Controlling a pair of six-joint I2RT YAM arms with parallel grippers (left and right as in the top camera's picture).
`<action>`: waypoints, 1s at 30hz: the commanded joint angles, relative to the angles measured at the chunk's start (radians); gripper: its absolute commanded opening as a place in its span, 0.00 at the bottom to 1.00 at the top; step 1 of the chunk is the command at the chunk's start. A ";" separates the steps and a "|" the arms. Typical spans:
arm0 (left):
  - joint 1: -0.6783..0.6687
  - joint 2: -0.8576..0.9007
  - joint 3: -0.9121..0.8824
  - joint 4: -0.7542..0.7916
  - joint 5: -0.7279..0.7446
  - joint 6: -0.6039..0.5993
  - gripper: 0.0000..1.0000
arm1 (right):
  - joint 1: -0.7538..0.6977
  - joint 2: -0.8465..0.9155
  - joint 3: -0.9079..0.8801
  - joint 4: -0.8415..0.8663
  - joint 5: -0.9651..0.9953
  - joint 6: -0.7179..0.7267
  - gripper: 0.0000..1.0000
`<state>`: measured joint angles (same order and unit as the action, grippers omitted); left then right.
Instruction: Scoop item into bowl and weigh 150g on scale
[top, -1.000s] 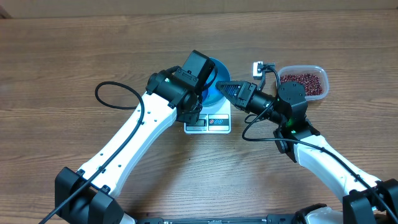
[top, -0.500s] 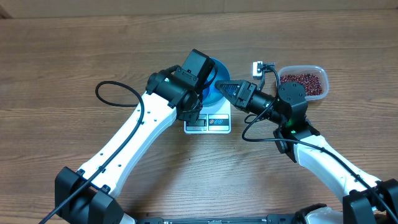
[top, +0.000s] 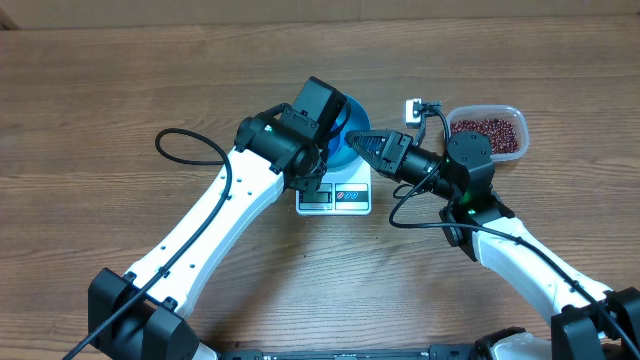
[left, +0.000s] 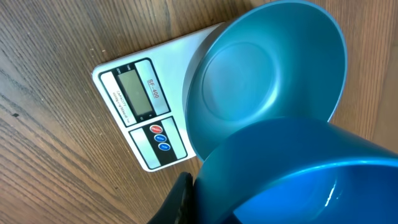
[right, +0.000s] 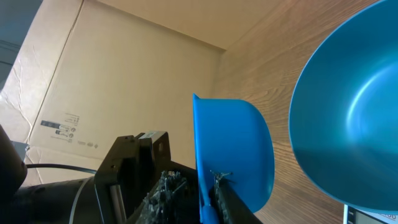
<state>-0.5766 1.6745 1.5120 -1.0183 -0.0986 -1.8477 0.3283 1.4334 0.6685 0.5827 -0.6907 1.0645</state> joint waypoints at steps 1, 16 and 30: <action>-0.006 0.007 0.013 -0.011 -0.016 0.031 0.04 | 0.005 -0.003 0.018 0.008 -0.007 -0.019 0.18; -0.006 0.007 0.013 -0.043 -0.016 0.030 0.04 | 0.005 -0.003 0.018 0.011 -0.009 -0.019 0.13; -0.006 0.007 0.013 -0.059 -0.017 0.031 0.04 | 0.005 -0.003 0.018 0.011 -0.008 -0.019 0.13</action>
<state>-0.5766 1.6745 1.5139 -1.0573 -0.0940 -1.8481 0.3298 1.4334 0.6685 0.5785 -0.7025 1.0569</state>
